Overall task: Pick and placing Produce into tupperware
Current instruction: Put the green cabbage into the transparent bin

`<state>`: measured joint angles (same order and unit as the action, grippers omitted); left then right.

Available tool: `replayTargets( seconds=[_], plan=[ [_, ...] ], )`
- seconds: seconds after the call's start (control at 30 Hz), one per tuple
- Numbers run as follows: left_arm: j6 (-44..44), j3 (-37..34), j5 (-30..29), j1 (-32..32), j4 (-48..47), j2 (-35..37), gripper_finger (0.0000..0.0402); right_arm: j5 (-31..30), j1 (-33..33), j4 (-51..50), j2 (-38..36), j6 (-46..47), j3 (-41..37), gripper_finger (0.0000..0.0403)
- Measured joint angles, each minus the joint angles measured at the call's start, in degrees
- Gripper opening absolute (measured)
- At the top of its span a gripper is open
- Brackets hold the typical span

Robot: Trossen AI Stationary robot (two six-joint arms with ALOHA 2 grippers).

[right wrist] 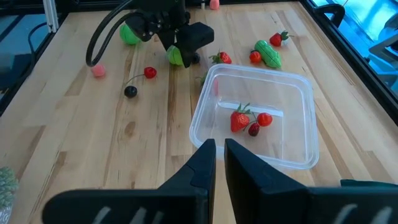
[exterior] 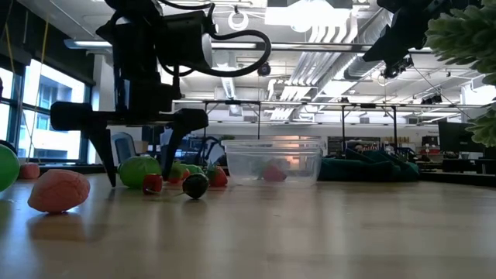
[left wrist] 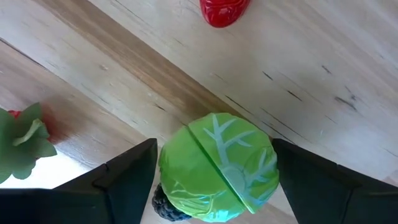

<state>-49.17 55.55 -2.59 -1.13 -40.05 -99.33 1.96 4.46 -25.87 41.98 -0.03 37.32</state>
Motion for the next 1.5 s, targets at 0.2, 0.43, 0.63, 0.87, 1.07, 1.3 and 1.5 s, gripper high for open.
replayTargets(
  seconds=[0.2,0.43,0.63,0.87,1.07,1.3,1.5],
  plan=[
    [0.0,0.0,0.0,0.0,0.0,0.0,0.0255,0.0,0.0,0.0,0.0,0.0,0.0,0.0024],
    [0.0,0.0,0.0,0.0,-0.1,0.0,0.0238,0.0,0.0,0.0,0.0,0.0,0.0,0.0024],
    [0.0,0.0,0.0,0.0,0.0,0.0,0.0263,0.0,0.0,0.0,0.0,0.0,0.0,0.0024],
    [0.0,0.0,0.0,0.0,0.1,0.0,0.0248,0.0,0.0,0.0,0.0,0.0,0.0,0.0024],
    [0.0,0.0,0.0,0.0,0.8,0.0,0.0237,0.0,0.0,0.0,0.0,0.0,0.0,0.0024],
    [0.4,0.0,0.0,0.0,1.6,0.2,0.0244,0.0,0.0,0.0,0.0,0.0,0.0,0.0024],
    [0.8,0.0,0.0,0.0,2.4,2.6,0.0237,0.0,0.0,0.0,0.0,0.0,0.0,0.0024]
  ],
)
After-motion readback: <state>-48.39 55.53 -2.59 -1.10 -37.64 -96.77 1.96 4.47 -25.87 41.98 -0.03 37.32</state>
